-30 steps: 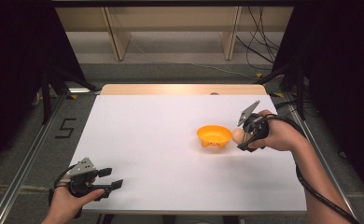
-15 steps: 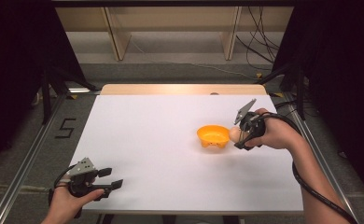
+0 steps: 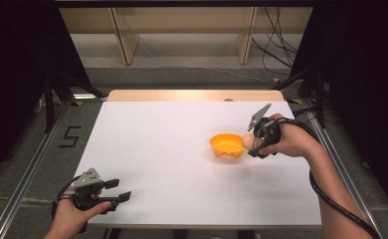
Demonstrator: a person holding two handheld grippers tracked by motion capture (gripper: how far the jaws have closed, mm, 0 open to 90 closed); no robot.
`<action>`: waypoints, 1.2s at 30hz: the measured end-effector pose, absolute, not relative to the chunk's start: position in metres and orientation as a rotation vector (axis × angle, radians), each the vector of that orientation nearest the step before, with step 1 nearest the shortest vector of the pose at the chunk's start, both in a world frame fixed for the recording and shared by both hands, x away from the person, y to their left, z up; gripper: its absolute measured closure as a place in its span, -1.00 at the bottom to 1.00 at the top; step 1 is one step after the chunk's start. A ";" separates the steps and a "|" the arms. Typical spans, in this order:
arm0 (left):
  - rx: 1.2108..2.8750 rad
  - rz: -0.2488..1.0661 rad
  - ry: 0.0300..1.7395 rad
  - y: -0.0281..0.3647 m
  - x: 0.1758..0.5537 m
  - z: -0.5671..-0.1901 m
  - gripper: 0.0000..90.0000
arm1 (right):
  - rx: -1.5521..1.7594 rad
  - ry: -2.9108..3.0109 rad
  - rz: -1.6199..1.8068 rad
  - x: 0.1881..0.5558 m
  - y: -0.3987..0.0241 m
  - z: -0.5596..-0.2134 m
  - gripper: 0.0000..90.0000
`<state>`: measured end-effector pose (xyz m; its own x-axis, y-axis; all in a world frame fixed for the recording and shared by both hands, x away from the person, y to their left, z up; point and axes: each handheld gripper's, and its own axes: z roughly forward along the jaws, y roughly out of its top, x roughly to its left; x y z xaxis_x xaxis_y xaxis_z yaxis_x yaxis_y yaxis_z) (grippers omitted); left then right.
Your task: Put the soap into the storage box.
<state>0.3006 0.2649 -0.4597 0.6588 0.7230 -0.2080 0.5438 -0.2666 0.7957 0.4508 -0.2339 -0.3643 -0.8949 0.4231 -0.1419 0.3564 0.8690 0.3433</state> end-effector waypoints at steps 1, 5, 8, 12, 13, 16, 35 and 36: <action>1.948 0.246 0.989 0.265 0.301 -0.460 -0.32 | 0.588 2.830 0.463 0.451 -0.234 -0.364 -0.26; 1.955 0.244 0.996 0.265 0.300 -0.459 -0.32 | 0.579 2.826 0.465 0.453 -0.233 -0.364 -0.27; 1.948 0.244 0.988 0.265 0.301 -0.460 -0.32 | 0.580 2.827 0.467 0.454 -0.232 -0.364 -0.27; 1.955 0.242 0.995 0.265 0.300 -0.459 -0.32 | 0.614 2.822 0.462 0.455 -0.230 -0.364 -0.27; 1.955 0.243 0.995 0.265 0.300 -0.459 -0.32 | 0.602 2.819 0.464 0.455 -0.229 -0.364 -0.26; 1.955 0.242 0.995 0.265 0.300 -0.459 -0.32 | 0.602 2.829 0.467 0.456 -0.229 -0.364 -0.27; 1.949 0.241 0.996 0.265 0.300 -0.459 -0.32 | 0.567 2.831 0.478 0.466 -0.219 -0.362 -0.27; 1.949 0.241 0.996 0.265 0.300 -0.459 -0.32 | 0.568 2.827 0.474 0.467 -0.218 -0.362 -0.26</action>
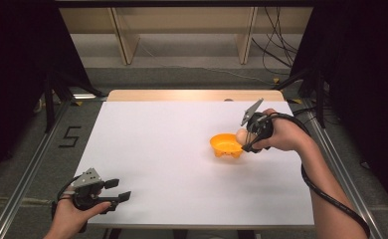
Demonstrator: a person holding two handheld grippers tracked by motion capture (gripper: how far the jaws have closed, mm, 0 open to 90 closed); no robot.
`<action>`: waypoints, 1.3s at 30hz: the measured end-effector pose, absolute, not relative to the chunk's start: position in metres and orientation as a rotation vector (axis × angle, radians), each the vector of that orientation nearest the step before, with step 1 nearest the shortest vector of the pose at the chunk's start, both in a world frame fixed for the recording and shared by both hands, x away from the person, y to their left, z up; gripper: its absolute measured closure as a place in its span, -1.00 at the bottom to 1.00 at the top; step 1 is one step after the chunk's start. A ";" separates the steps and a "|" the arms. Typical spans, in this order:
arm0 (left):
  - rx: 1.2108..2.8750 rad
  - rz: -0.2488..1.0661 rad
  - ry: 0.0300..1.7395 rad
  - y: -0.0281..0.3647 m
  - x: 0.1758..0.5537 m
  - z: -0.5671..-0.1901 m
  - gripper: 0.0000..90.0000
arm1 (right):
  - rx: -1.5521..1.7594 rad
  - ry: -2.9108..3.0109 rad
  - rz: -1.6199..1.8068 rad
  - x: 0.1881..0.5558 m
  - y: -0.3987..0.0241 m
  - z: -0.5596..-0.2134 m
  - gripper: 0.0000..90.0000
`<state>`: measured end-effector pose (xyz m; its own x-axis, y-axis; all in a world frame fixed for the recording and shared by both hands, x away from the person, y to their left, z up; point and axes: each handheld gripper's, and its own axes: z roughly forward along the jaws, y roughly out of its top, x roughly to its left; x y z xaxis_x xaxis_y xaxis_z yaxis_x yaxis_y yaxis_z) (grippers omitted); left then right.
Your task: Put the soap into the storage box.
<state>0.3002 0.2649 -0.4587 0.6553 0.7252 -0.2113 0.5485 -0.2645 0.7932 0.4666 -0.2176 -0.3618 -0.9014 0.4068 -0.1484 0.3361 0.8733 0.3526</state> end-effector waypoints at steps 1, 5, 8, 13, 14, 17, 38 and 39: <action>1.949 0.241 0.996 0.265 0.300 -0.459 -0.32 | 0.578 2.825 0.472 0.466 -0.217 -0.361 -0.27; 1.949 0.241 0.995 0.265 0.300 -0.459 -0.32 | 0.578 2.830 0.473 0.468 -0.214 -0.361 -0.26; 1.948 0.241 0.994 0.265 0.300 -0.458 -0.32 | 0.565 2.835 0.476 0.470 -0.211 -0.361 -0.27; 1.948 0.241 0.995 0.265 0.300 -0.458 -0.32 | 0.546 2.832 0.480 0.473 -0.208 -0.361 -0.27; 1.948 0.242 0.995 0.265 0.300 -0.458 -0.32 | 0.565 2.833 0.481 0.473 -0.206 -0.361 -0.27; 1.947 0.241 0.995 0.265 0.300 -0.458 -0.32 | 0.556 2.838 0.475 0.474 -0.205 -0.361 -0.27; 1.950 0.253 0.997 0.265 0.300 -0.458 -0.32 | 0.520 2.838 0.475 0.486 -0.189 -0.361 -0.27; 1.950 0.253 0.997 0.265 0.300 -0.458 -0.32 | 0.520 2.838 0.475 0.486 -0.189 -0.361 -0.27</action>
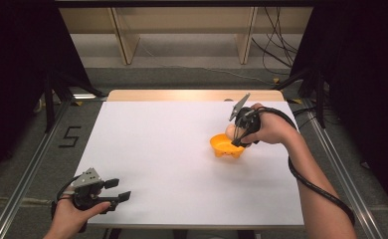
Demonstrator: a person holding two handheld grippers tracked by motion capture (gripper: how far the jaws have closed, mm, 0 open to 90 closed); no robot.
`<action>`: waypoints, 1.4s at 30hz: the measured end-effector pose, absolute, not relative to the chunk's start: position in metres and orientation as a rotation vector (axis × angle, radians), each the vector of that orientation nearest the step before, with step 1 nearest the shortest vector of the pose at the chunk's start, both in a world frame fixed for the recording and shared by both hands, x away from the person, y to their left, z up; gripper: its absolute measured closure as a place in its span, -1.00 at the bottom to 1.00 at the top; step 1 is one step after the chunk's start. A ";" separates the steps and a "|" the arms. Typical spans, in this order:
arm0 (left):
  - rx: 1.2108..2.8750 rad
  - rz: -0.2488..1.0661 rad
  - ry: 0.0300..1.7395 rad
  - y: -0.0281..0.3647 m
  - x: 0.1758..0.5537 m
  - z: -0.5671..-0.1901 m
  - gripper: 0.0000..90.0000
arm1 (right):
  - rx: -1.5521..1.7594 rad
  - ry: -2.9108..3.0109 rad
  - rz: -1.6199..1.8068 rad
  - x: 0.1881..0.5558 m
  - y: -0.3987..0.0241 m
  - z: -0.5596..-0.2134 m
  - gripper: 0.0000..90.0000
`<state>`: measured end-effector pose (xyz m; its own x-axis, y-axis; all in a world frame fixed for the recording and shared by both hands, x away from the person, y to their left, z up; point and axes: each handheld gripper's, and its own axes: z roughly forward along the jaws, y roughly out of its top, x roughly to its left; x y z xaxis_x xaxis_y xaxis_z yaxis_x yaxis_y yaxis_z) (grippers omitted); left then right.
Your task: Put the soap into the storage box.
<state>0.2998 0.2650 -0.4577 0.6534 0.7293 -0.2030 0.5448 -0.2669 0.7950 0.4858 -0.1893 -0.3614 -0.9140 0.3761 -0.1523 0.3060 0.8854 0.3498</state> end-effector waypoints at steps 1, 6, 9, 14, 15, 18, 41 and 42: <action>1.947 0.252 0.998 0.265 0.300 -0.458 -0.32 | 0.568 2.848 0.480 0.485 -0.187 -0.362 -0.27; 1.946 0.253 0.998 0.265 0.299 -0.457 -0.32 | 0.536 2.840 0.490 0.489 -0.185 -0.362 -0.26; 1.952 0.253 0.995 0.265 0.300 -0.457 -0.32 | 0.518 2.834 0.487 0.491 -0.183 -0.362 -0.27; 1.953 0.254 0.994 0.265 0.300 -0.457 -0.32 | 0.516 2.867 0.467 0.493 -0.180 -0.363 -0.27; 1.952 0.253 0.994 0.265 0.300 -0.457 -0.32 | 0.513 2.848 0.472 0.493 -0.179 -0.364 -0.26; 1.950 0.254 0.993 0.265 0.300 -0.458 -0.32 | 0.509 2.853 0.479 0.494 -0.177 -0.366 -0.27; 1.952 0.250 0.995 0.265 0.300 -0.458 -0.32 | 0.531 2.877 0.447 0.503 -0.176 -0.386 -0.27; 1.953 0.249 0.995 0.265 0.300 -0.458 -0.32 | 0.529 2.883 0.446 0.503 -0.176 -0.386 -0.27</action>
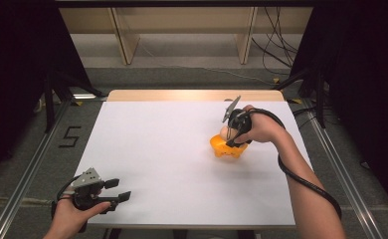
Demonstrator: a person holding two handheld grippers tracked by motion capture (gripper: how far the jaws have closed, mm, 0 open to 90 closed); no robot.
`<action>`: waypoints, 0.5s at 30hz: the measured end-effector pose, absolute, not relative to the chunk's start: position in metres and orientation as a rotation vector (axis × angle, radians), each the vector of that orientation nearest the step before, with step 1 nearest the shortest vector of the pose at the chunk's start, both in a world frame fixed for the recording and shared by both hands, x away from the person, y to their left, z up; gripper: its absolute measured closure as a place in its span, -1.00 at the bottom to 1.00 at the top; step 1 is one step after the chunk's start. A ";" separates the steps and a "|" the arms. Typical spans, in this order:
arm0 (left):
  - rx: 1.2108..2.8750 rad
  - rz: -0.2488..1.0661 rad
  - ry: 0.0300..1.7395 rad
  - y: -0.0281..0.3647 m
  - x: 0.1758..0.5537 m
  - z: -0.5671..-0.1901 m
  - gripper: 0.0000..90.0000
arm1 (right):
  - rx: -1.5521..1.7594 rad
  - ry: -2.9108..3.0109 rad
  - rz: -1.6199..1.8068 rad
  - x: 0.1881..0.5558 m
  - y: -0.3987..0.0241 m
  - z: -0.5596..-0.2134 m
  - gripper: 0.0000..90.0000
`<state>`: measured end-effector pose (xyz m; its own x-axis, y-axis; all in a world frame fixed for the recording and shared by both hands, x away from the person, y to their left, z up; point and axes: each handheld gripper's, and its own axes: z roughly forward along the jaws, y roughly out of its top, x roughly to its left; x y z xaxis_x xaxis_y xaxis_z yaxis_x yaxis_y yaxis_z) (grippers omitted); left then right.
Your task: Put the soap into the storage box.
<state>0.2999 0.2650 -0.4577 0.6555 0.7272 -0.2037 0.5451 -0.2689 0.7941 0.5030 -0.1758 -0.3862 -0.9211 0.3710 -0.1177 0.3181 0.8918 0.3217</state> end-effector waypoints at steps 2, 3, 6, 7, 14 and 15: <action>1.953 0.249 0.995 0.265 0.300 -0.458 -0.32 | 0.515 2.888 0.443 0.504 -0.177 -0.388 -0.27; 1.953 0.249 0.995 0.265 0.300 -0.458 -0.32 | 0.515 2.889 0.442 0.504 -0.177 -0.388 -0.27; 1.950 0.245 0.991 0.265 0.300 -0.458 -0.32 | 0.519 2.887 0.447 0.505 -0.178 -0.390 -0.27; 1.942 0.249 0.992 0.264 0.300 -0.459 -0.32 | 0.528 2.884 0.447 0.505 -0.178 -0.390 -0.27; 1.930 0.249 0.982 0.264 0.301 -0.460 -0.32 | 0.514 2.892 0.448 0.507 -0.180 -0.393 -0.27; 1.940 0.241 0.982 0.265 0.301 -0.459 -0.32 | 0.514 2.892 0.448 0.507 -0.180 -0.393 -0.27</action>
<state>0.3007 0.2648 -0.4593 0.6628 0.7182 -0.2121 0.5385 -0.2603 0.8014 0.5066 -0.1796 -0.3930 -0.9262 0.3597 -0.1133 0.3085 0.8954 0.3210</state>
